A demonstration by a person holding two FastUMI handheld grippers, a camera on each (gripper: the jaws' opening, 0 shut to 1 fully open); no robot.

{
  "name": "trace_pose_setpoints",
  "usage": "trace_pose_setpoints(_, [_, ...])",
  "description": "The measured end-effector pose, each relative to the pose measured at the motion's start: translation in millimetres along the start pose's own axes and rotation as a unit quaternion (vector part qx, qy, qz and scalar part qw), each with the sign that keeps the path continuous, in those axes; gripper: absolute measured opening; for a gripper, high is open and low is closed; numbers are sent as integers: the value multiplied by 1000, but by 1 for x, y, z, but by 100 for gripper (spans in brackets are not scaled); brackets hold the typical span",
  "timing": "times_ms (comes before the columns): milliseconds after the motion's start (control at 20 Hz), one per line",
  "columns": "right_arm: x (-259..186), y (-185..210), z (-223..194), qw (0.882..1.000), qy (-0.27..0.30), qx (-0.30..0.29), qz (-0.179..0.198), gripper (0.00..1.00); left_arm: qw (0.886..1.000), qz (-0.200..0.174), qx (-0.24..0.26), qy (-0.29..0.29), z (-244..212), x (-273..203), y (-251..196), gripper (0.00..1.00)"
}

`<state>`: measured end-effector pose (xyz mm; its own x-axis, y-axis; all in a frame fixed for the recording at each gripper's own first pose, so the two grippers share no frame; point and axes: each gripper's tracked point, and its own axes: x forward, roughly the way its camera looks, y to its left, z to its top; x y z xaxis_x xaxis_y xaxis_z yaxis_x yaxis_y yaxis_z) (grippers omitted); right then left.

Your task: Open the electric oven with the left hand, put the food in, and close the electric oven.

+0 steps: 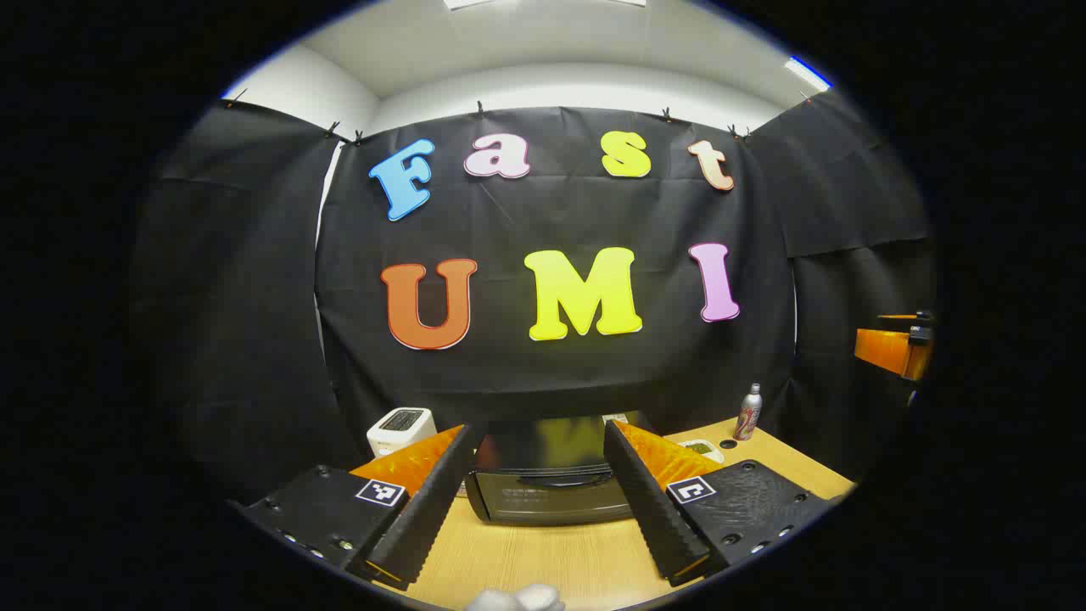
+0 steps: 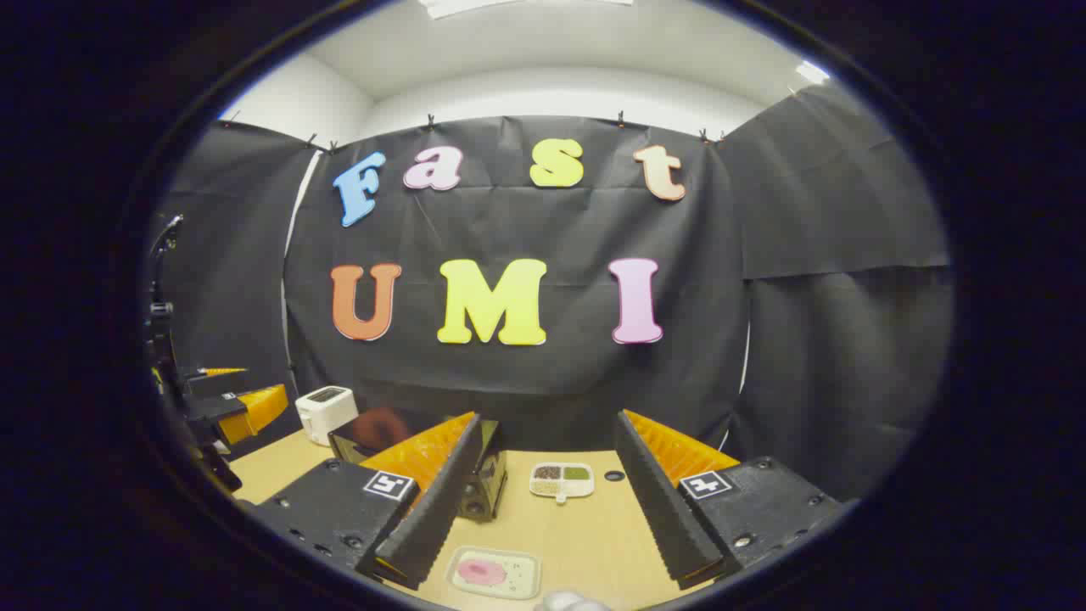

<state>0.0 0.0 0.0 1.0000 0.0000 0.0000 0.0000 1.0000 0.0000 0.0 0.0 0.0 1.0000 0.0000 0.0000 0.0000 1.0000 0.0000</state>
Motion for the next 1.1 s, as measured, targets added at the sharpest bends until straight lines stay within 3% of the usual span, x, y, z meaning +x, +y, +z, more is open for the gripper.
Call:
trace_pose_setpoints(100, [0, 3, 1, 1000, 0, -1, 1, 96, 1000, -1, -6, 3, -3, 4, 0, 89])
trace_pose_setpoints(150, [0, 3, 2, 1000, -2, -1, 0, 96, 1000, -1, -6, 1, -2, 7, 1, 96])
trace_pose_setpoints(650, [6, 2, -1, 1000, 3, -3, -6, 99, 1000, -9, 0, -10, 0, 25, -5, 96])
trace_pose_setpoints(850, [8, 1, -3, 1000, 7, -4, -9, 96, 1000, -18, -8, -5, -15, 42, -11, 96])
trace_pose_setpoints(900, [9, 0, -2, 1000, 8, -5, -10, 96, 1000, -20, -9, -2, -21, 48, -12, 100])
trace_pose_setpoints(1100, [7, -7, -2, 1000, 16, -10, -21, 96, 1000, -25, -5, 16, -48, 78, -22, 96])
